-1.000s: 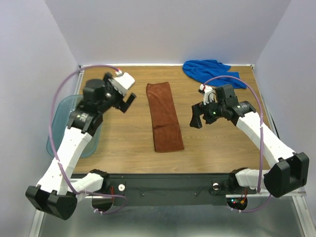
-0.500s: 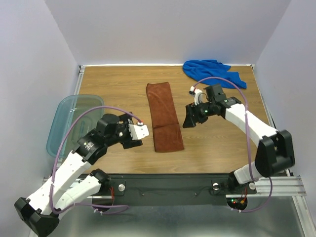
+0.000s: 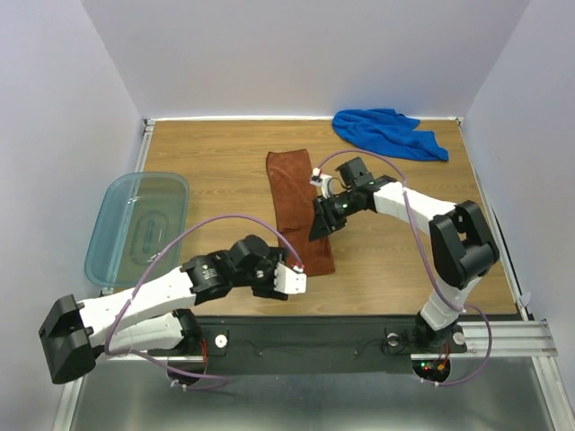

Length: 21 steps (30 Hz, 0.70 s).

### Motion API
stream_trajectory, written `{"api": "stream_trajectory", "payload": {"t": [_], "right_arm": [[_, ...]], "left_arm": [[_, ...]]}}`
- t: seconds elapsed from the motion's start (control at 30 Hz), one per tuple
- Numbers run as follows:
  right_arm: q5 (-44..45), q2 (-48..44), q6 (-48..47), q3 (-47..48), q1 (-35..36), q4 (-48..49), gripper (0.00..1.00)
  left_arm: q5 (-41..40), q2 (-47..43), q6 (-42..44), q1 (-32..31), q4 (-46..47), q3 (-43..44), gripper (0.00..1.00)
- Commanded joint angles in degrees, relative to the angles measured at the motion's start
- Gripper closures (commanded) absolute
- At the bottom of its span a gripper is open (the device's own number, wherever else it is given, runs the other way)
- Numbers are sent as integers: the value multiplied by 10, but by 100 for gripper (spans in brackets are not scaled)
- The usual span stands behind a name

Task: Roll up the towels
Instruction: Roll the towel

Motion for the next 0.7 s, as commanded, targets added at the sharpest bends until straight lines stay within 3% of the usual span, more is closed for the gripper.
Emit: {"api": "stream_trajectory", "payload": {"t": [0.0, 0.27, 0.43, 0.67], "right_arm": [[-16, 39, 23, -12, 22, 69, 56], [-20, 119, 14, -20, 22, 83, 56], [-42, 145, 27, -38, 22, 99, 55], [-50, 162, 42, -56, 22, 119, 55]], "left_arm": [[-43, 31, -5, -44, 61, -20, 22], [-94, 136, -7, -92, 190, -29, 15], [-122, 209, -1, -104, 224, -17, 20], [-118, 241, 44, -107, 247, -39, 31]]}}
